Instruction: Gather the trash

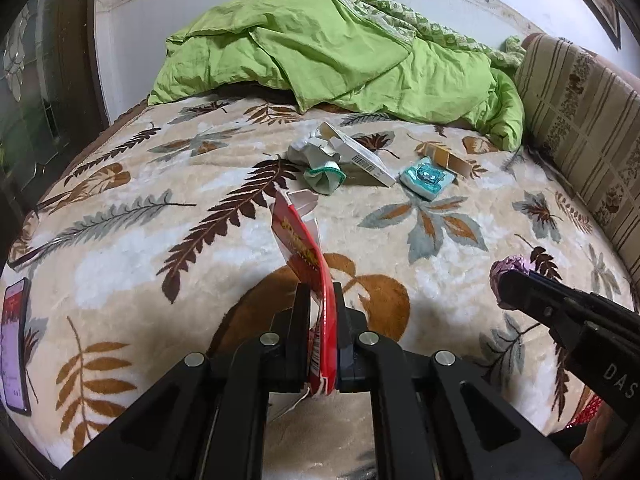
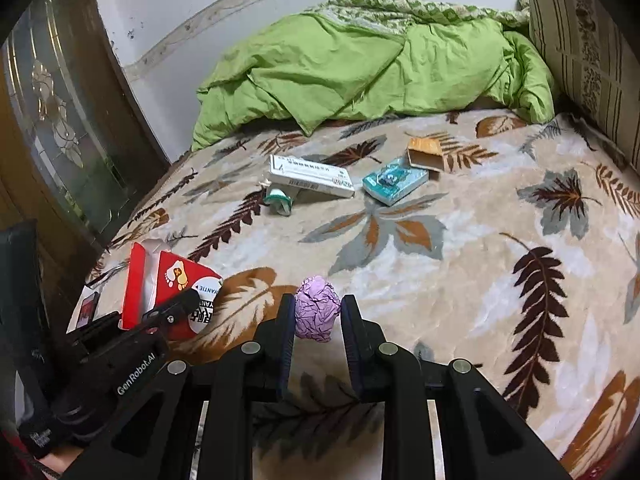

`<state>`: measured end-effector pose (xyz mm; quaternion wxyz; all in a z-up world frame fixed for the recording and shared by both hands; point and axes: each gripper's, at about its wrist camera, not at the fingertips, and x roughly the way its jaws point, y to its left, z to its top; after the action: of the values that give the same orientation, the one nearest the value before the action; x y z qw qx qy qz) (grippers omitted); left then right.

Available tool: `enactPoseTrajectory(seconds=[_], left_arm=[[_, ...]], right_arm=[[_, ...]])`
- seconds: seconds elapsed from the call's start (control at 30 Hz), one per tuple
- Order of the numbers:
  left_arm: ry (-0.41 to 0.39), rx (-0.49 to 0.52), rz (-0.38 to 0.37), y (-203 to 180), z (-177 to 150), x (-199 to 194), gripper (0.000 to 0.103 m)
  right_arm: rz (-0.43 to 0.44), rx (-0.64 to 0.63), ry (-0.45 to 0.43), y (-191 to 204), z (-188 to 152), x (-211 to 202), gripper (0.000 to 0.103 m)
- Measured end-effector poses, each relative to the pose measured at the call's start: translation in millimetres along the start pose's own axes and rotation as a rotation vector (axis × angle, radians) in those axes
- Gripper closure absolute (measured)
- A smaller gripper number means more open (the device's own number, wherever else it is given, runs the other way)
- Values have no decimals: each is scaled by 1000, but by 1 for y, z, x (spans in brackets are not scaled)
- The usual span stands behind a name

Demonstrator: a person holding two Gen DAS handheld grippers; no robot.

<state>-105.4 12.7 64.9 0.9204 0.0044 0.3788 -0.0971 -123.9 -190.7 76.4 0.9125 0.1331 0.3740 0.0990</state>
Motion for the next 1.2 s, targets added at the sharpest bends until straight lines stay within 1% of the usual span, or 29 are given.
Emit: enactPoseTrajectory(seconds=[0.47, 0.63, 0.73, 0.87, 1.03, 1.2], left_arm=[[10, -12, 1, 1, 5, 9, 95], [8, 0, 0, -1, 7, 11, 95], [9, 3, -5, -1, 7, 11, 95], [10, 2, -15, -1, 7, 12, 95], [14, 11, -15, -2, 6, 13, 95], [9, 21, 1, -5, 7, 13, 95]], right_arm=[[26, 54, 5, 3, 2, 11, 79], [11, 81, -20, -1, 4, 8, 79], [-8, 73, -39, -3, 7, 4, 79], [-9, 56, -60, -1, 10, -2, 79], [-12, 33, -49, 3, 10, -1, 79], [-16, 47, -16, -3, 8, 5, 79]])
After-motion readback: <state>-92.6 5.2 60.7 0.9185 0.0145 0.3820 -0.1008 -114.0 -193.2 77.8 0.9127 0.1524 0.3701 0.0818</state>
